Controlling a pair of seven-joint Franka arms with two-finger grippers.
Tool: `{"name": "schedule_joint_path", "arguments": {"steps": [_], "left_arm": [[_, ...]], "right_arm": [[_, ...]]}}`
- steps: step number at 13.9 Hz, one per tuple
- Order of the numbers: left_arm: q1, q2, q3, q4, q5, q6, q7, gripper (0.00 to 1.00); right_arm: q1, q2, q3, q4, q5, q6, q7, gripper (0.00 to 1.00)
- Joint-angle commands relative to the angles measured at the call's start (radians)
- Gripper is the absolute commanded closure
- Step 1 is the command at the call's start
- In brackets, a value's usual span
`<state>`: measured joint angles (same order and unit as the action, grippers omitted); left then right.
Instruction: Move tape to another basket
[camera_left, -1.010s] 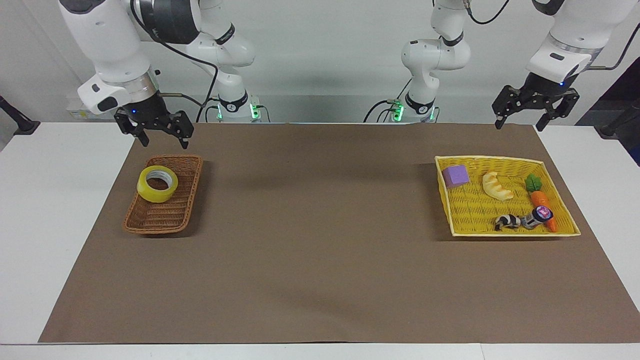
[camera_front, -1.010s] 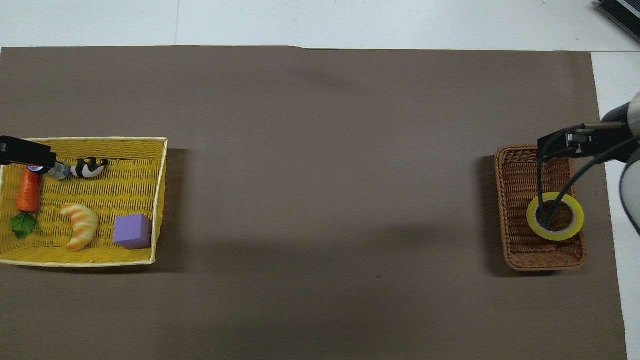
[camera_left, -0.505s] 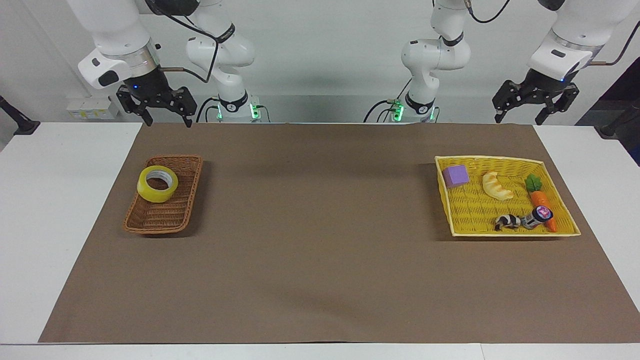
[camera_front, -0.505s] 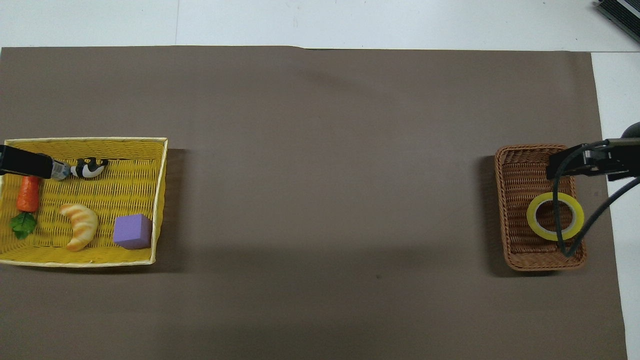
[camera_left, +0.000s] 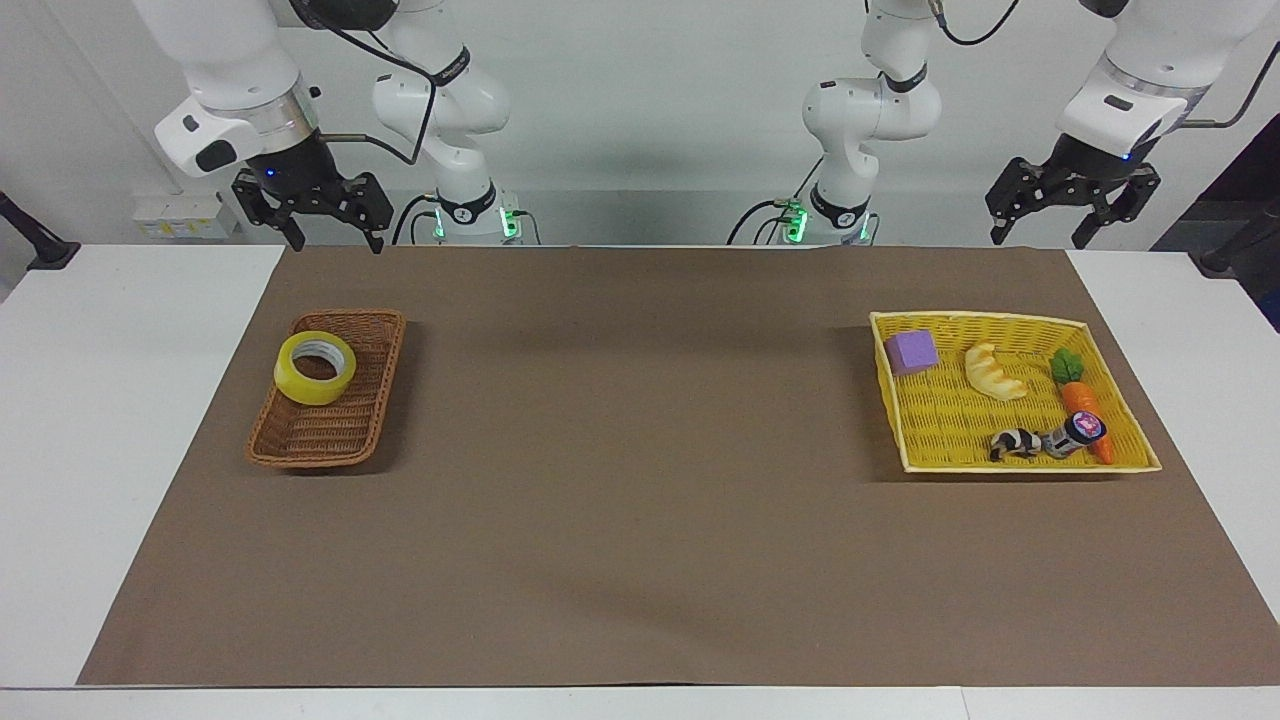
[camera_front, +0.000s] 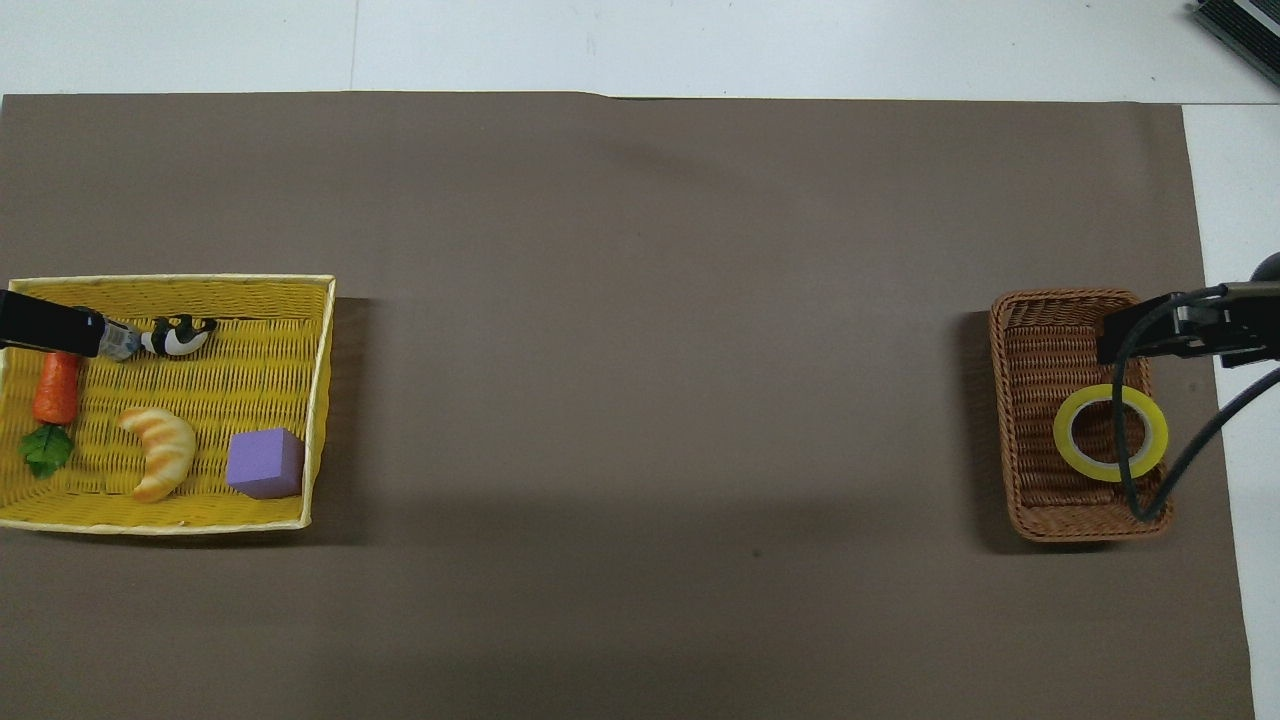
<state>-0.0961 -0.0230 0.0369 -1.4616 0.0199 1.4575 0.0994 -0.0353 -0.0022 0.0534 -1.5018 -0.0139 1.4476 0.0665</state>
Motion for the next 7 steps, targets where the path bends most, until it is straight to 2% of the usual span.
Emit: {"name": "schedule_joint_path", "arguments": {"steps": [1,7], "left_arm": [[0.012,0.006,-0.009,0.017,0.005,-0.011,0.003,0.00],[0.012,0.002,-0.009,0.007,0.005,-0.006,0.003,0.00]], "right_arm": [[-0.014,-0.016,0.003,-0.015,0.022,-0.012,-0.013,0.00],[-0.015,-0.018,0.003,-0.015,0.022,-0.010,-0.013,0.00]]}}
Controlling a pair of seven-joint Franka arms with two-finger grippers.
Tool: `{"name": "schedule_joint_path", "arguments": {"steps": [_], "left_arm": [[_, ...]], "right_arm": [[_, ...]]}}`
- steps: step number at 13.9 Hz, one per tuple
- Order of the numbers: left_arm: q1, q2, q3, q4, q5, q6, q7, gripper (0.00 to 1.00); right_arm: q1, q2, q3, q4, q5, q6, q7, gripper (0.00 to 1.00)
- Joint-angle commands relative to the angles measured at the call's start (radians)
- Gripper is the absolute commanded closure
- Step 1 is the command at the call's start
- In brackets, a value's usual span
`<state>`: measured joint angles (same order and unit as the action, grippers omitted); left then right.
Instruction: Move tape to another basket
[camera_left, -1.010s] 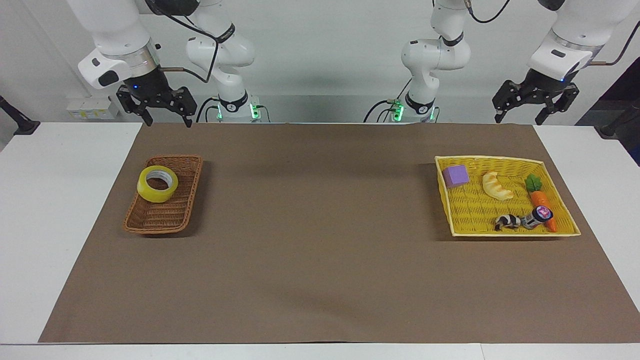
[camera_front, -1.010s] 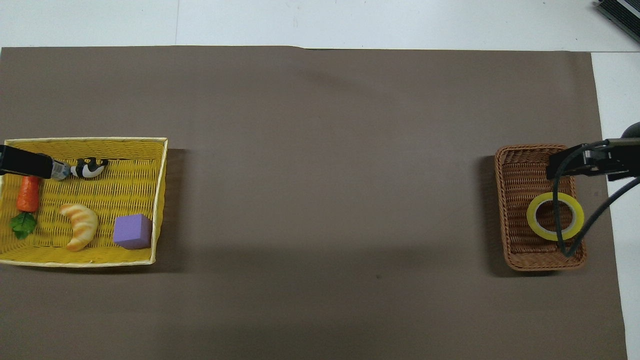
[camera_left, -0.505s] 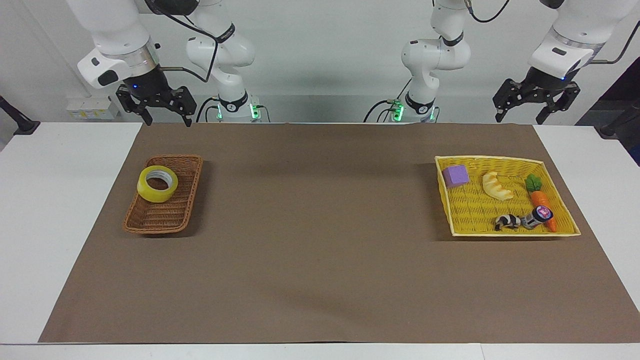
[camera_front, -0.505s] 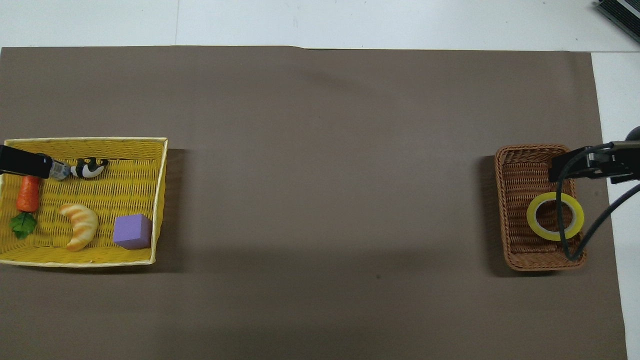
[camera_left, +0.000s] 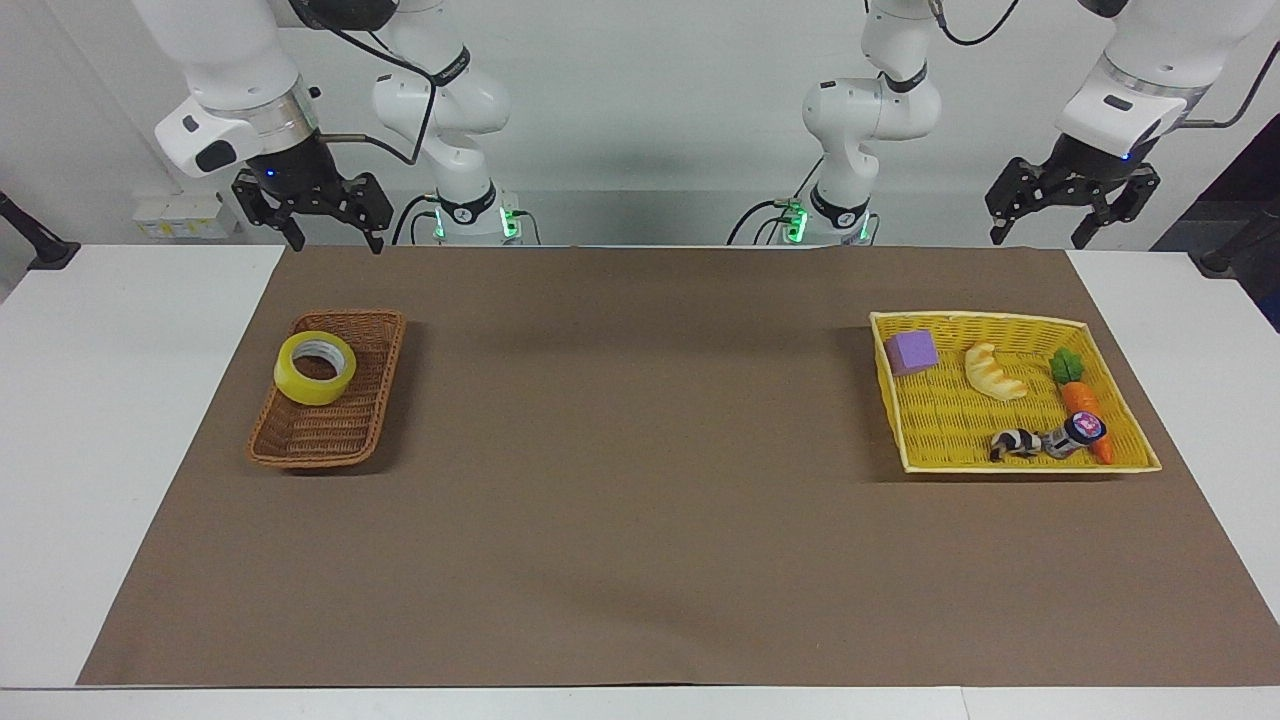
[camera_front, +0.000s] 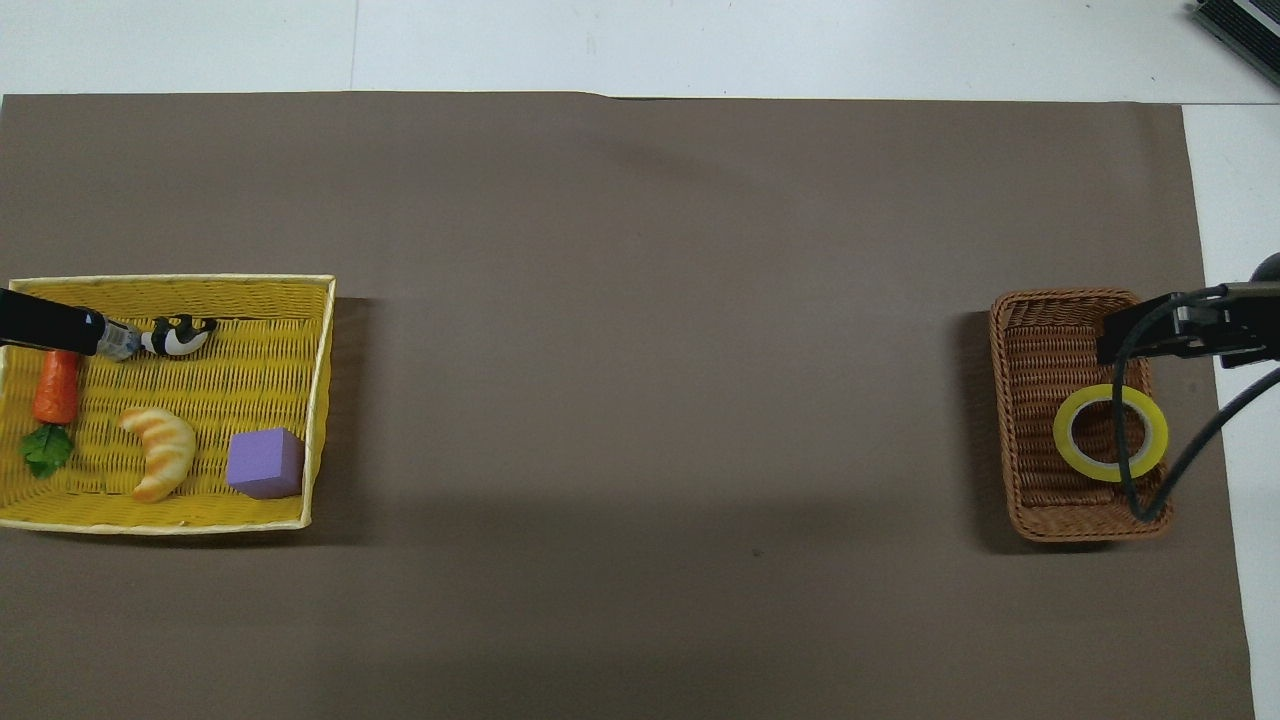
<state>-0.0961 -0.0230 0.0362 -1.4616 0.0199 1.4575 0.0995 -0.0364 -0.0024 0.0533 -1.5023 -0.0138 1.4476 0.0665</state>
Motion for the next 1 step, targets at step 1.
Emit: {"name": "schedule_joint_path", "arguments": {"steps": [1], "left_arm": [[0.012,0.001,-0.009,0.007,0.005,-0.002,0.003,0.00]], "right_arm": [[-0.014,-0.018,0.003,-0.015,0.021,-0.010,-0.013,0.00]]}}
